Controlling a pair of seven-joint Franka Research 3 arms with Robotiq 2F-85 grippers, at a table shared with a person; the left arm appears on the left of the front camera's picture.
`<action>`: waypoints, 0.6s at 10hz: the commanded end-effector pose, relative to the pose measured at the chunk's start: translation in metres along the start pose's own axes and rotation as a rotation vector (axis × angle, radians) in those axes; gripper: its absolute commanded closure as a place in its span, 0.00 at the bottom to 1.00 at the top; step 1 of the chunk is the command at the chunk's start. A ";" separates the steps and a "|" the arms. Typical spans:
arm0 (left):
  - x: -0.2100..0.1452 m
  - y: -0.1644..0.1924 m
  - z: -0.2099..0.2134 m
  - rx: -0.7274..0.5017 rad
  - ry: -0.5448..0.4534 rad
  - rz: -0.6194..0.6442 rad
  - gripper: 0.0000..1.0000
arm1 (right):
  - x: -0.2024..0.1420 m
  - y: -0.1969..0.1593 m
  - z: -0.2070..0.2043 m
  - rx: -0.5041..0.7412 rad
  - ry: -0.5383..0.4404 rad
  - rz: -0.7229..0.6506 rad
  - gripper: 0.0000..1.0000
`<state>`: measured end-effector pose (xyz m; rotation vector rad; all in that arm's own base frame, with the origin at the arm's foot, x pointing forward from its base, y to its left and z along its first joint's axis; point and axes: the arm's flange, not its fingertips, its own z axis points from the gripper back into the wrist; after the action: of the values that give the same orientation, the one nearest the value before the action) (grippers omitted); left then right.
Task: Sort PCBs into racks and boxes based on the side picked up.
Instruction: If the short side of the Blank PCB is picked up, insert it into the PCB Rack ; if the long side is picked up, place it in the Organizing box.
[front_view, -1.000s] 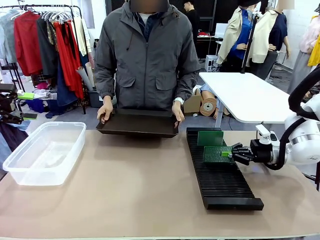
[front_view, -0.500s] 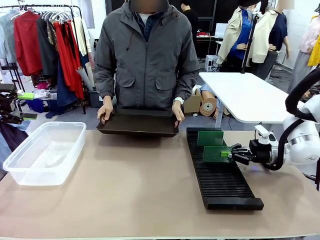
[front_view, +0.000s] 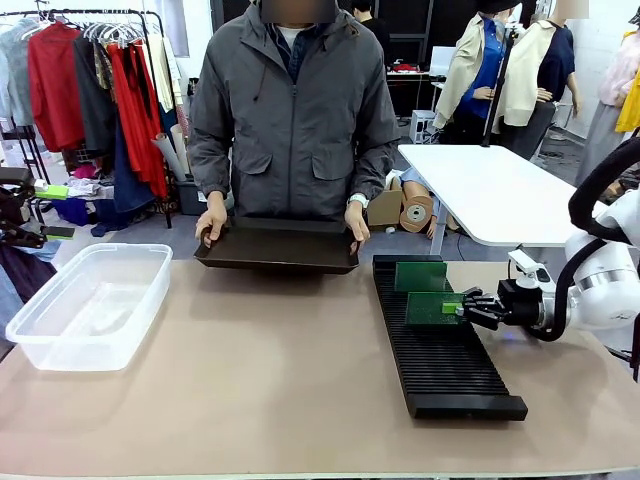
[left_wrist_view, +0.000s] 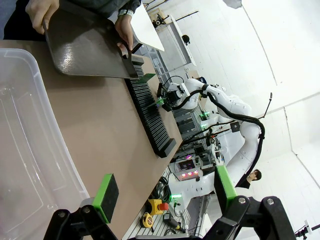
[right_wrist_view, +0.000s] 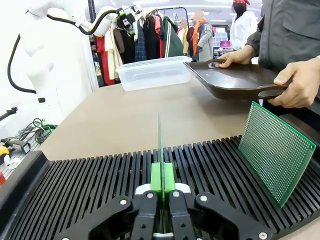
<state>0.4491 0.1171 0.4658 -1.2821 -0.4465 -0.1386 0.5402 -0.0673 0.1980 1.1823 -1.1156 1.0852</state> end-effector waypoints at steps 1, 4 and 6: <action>0.000 -0.002 0.001 0.002 0.000 0.009 0.00 | -0.016 -0.016 -0.007 -0.056 0.097 -0.012 0.77; 0.000 -0.002 0.001 0.002 0.000 0.009 0.00 | -0.009 -0.016 -0.009 -0.062 0.075 -0.004 0.17; 0.000 -0.002 0.001 0.002 0.000 0.009 0.00 | -0.002 -0.015 -0.008 -0.067 0.061 0.008 0.00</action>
<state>0.4491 0.1171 0.4658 -1.2821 -0.4465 -0.1387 0.5504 -0.0636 0.1861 1.1006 -1.0847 1.0871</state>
